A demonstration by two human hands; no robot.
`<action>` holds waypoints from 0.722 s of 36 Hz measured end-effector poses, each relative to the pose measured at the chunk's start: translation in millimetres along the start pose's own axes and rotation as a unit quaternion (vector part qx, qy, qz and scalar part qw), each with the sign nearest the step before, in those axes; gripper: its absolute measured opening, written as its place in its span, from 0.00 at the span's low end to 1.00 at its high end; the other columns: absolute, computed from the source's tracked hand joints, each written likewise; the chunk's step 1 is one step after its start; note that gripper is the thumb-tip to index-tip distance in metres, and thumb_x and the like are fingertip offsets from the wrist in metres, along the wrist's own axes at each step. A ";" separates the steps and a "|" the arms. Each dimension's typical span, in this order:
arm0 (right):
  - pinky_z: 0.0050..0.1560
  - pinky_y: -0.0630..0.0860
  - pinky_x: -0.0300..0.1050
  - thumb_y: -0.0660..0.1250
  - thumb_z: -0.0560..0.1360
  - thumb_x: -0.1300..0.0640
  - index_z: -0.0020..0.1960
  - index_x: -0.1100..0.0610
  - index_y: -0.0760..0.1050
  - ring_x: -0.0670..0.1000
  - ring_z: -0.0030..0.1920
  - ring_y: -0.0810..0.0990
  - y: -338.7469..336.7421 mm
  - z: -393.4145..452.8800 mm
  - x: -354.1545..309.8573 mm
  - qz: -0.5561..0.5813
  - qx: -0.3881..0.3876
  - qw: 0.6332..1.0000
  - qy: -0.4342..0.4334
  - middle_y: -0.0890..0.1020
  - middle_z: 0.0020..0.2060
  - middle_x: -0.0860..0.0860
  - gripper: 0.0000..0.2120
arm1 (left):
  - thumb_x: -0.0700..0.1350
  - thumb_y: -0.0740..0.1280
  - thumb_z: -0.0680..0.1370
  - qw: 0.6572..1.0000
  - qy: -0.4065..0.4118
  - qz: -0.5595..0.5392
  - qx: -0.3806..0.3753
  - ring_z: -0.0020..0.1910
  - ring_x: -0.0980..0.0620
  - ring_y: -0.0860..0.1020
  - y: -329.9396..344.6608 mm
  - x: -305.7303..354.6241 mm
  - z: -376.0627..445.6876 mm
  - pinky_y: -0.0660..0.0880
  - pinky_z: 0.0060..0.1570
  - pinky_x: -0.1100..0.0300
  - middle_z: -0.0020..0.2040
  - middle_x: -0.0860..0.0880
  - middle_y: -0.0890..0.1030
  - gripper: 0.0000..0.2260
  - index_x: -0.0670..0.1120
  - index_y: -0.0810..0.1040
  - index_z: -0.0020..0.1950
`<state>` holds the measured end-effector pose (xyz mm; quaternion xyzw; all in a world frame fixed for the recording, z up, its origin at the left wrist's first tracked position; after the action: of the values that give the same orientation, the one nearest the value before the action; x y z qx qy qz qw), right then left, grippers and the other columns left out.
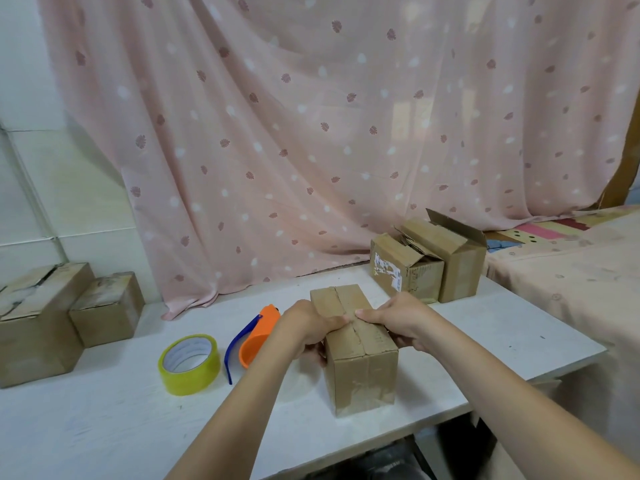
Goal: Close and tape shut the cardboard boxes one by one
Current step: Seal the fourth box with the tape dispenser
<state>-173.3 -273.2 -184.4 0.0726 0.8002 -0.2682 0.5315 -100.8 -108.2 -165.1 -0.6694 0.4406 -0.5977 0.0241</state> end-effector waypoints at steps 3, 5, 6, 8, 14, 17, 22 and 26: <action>0.32 0.81 0.42 0.78 0.72 0.52 0.50 0.69 0.82 0.53 0.34 0.85 1.0 1.6 1.9 -0.009 0.009 1.000 -0.009 0.86 0.38 0.58 0.19 | 0.59 0.72 0.75 0.999 0.004 0.032 0.013 0.22 0.52 0.77 1.4 -2.4 4.5 0.69 0.23 0.65 0.32 0.47 0.80 0.19 0.45 0.72 0.40; 0.38 0.83 0.45 0.78 0.71 0.50 0.50 0.68 0.83 0.55 0.39 0.86 2.6 3.0 1.9 -0.021 0.017 1.000 -0.015 0.86 0.41 0.59 0.20 | 0.61 0.70 0.75 0.998 0.004 0.060 0.016 0.24 0.51 0.76 2.8 -3.1 7.2 0.69 0.26 0.63 0.34 0.45 0.83 0.20 0.45 0.71 0.41; 0.39 0.83 0.45 0.78 0.71 0.50 0.50 0.67 0.82 0.55 0.40 0.86 3.4 3.2 1.5 -0.026 0.019 0.999 -0.016 0.86 0.41 0.59 0.20 | 0.61 0.70 0.76 0.997 0.001 0.071 0.015 0.25 0.50 0.76 3.9 -3.7 7.9 0.69 0.27 0.62 0.36 0.44 0.84 0.20 0.45 0.72 0.41; 0.34 0.82 0.43 0.78 0.71 0.50 0.50 0.67 0.82 0.54 0.36 0.85 4.2 1.9 -0.8 -0.035 0.021 0.999 -0.017 0.86 0.40 0.58 0.21 | 0.60 0.70 0.75 0.998 0.002 0.065 0.010 0.25 0.50 0.76 4.8 -5.6 8.4 0.69 0.27 0.62 0.37 0.42 0.85 0.19 0.44 0.73 0.41; 0.33 0.81 0.42 0.79 0.71 0.51 0.50 0.66 0.80 0.53 0.35 0.84 4.2 -0.3 -3.4 -0.048 0.027 0.998 -0.013 0.85 0.39 0.57 0.20 | 0.55 0.73 0.75 0.999 0.008 0.031 -0.004 0.23 0.51 0.77 4.4 -7.6 1.3 0.65 0.20 0.68 0.30 0.46 0.82 0.16 0.45 0.75 0.41; 0.34 0.81 0.43 0.78 0.72 0.49 0.51 0.67 0.80 0.53 0.36 0.84 2.4 0.5 -3.2 -0.067 0.022 0.997 -0.011 0.85 0.40 0.57 0.21 | 0.57 0.72 0.76 1.000 -0.004 0.018 -0.012 0.23 0.52 0.77 3.9 -10.8 0.9 0.67 0.22 0.68 0.36 0.44 0.84 0.18 0.41 0.78 0.45; 0.56 0.77 0.52 0.66 0.78 0.40 0.67 0.64 0.74 0.57 0.56 0.80 5.7 -10.7 -17.5 -0.234 0.089 0.963 -0.096 0.81 0.59 0.60 0.30 | 0.66 0.65 0.76 0.998 -0.033 0.005 -0.056 0.39 0.46 0.86 -10.3 -20.7 -2.9 0.82 0.47 0.57 0.50 0.44 0.85 0.31 0.38 0.74 0.61; 0.54 0.72 0.50 0.53 0.84 0.44 0.63 0.51 0.74 0.58 0.55 0.78 17.5 -49.1 -34.2 -0.299 0.133 0.901 -0.285 0.82 0.51 0.52 0.17 | 0.50 0.68 0.79 0.986 0.033 0.135 0.088 0.43 0.41 0.85 -55.0 -32.8 7.7 0.82 0.47 0.53 0.47 0.44 0.85 0.14 0.40 0.81 0.53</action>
<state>-191.6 -227.7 -145.8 -0.1799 0.5553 -0.5275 0.6172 -60.2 -58.1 -162.1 -0.5787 0.4734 -0.6473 0.1484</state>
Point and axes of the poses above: each hand's wrist, its own z-axis towards the middle knuckle, its own y-axis out of the palm, x = y × z, the point moved 4 cm from there along z, towards the middle knuckle
